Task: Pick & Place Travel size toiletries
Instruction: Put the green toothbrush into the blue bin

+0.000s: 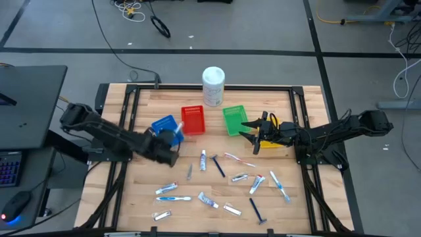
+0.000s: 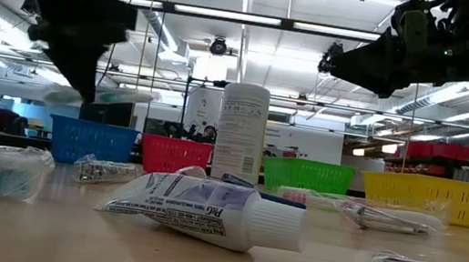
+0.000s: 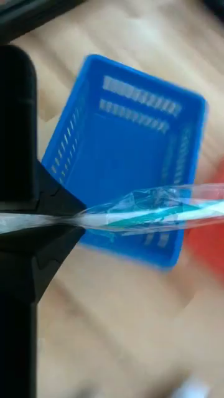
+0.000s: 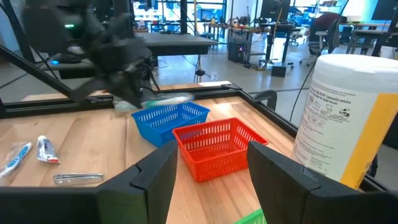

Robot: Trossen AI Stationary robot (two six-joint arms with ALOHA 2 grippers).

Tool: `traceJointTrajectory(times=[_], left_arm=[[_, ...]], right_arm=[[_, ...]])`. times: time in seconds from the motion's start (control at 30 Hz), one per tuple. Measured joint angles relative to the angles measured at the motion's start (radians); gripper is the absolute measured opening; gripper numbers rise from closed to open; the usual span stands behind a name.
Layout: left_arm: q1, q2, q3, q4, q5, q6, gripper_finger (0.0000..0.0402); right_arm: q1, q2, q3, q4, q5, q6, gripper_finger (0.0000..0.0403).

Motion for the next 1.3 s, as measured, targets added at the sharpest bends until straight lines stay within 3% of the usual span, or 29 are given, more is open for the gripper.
traceJointTrajectory(times=[0.07, 0.23, 0.33, 0.6, 0.77, 1.03, 1.3], left_arm=[[0.054, 0.0, 0.0, 0.0, 0.013, -0.043, 0.002], [0.137, 0.0, 0.0, 0.018, -0.111, -0.099, 0.0023], [0.176, 0.0, -0.011, 0.038, -0.114, -0.155, 0.0023], [0.204, 0.0, -0.16, 0.291, -0.081, -0.193, 0.003], [0.201, -0.001, -0.202, 0.293, -0.096, -0.198, 0.0043], [0.204, 0.0, -0.202, 0.29, 0.003, -0.138, 0.0098], [0.204, 0.0, -0.156, 0.184, 0.001, -0.064, 0.0163]], right_arm=[[0.0, 0.0, 0.0, 0.0, 0.0, 0.0, 0.0204], [0.0, 0.0, 0.0, 0.0, 0.0, 0.0, 0.0204], [0.0, 0.0, 0.0, 0.0, 0.0, 0.0, 0.0204], [0.0, 0.0, 0.0, 0.0, 0.0, 0.0, 0.0204], [0.0, 0.0, 0.0, 0.0, 0.0, 0.0, 0.0204], [0.0, 0.0, 0.0, -0.001, -0.001, 0.001, 0.0204], [0.0, 0.0, 0.0, -0.008, -0.001, 0.008, 0.0204]])
